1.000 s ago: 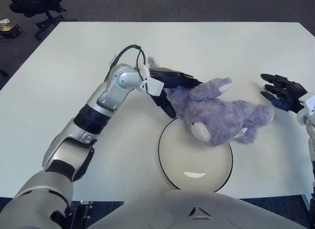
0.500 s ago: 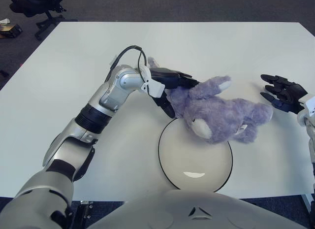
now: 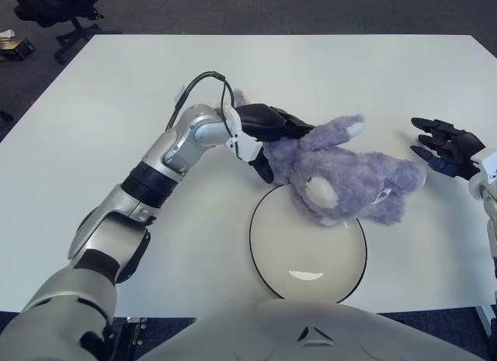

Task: Put the doll into the plate.

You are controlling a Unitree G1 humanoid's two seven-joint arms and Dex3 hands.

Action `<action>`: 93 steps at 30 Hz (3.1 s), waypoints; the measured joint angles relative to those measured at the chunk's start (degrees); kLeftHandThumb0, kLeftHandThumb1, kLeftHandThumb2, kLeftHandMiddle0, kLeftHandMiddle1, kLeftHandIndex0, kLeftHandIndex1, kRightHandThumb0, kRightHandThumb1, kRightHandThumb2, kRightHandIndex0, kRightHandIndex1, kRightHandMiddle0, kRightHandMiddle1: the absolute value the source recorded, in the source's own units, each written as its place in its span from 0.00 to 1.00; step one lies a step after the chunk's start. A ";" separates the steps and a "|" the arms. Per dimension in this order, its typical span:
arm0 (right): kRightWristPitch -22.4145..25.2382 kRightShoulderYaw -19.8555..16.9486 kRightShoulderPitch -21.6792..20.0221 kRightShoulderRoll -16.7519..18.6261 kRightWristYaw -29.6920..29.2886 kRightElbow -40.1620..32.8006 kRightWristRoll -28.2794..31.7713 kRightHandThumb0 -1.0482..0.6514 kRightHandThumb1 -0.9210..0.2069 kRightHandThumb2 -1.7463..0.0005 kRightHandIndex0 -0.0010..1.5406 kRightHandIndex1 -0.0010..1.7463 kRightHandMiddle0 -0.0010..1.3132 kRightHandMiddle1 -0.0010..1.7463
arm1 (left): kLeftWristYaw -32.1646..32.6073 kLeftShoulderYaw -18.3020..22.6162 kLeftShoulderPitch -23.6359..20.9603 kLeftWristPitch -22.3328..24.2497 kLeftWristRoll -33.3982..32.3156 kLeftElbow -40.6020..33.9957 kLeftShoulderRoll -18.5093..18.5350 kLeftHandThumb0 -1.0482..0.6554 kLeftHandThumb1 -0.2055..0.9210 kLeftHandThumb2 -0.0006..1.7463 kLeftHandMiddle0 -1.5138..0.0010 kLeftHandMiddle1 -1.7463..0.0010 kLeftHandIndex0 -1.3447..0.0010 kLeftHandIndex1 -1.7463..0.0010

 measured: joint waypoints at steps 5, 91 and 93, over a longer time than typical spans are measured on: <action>0.11 -0.01 0.01 0.00 0.00 -0.08 0.00 0.22 0.00 0.79 0.30 0.00 0.33 0.00 | 0.31 -0.01 -0.20 -0.87 0.79 0.40 0.05 0.28 0.92 0.00 0.68 0.96 0.72 0.98; 0.40 -0.51 -0.11 -0.21 0.04 0.20 -0.01 0.21 0.00 0.80 0.30 0.00 0.33 0.00 | 73.61 11.87 -3.80 -34.47 22.54 30.28 -5.86 0.39 0.73 0.53 0.39 0.00 0.71 0.00; 0.40 -0.50 -0.11 -0.21 0.09 0.21 -0.01 0.21 0.00 0.80 0.30 0.00 0.33 0.00 | 78.21 11.60 -4.06 -33.29 25.99 29.38 -5.15 0.39 0.73 0.53 0.39 0.00 0.71 0.00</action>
